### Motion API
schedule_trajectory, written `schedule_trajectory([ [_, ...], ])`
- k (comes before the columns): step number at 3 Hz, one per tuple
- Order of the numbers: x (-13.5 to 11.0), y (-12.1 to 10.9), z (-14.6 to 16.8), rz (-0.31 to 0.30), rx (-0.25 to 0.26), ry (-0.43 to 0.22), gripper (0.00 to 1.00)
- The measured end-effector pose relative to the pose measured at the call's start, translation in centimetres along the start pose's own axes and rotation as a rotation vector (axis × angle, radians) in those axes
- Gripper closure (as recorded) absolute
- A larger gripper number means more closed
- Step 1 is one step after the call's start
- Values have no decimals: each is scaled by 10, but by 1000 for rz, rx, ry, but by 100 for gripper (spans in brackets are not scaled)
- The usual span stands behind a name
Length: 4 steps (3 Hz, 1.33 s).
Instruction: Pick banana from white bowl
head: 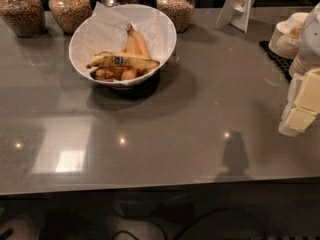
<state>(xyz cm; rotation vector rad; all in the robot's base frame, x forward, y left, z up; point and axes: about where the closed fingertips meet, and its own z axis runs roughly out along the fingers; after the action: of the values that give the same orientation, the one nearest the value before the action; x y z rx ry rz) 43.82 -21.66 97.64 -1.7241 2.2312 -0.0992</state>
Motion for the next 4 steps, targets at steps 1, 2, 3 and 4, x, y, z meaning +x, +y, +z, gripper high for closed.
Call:
schedule_trajectory([
  [1,-6,-3,0,-2,17,-16,0],
  [2,-29,-12,11,-7,38,-83,0],
  [3,-62,-28,31,12,38,-191,0],
  [4,-110,-42,62,30,-4,-315,0],
])
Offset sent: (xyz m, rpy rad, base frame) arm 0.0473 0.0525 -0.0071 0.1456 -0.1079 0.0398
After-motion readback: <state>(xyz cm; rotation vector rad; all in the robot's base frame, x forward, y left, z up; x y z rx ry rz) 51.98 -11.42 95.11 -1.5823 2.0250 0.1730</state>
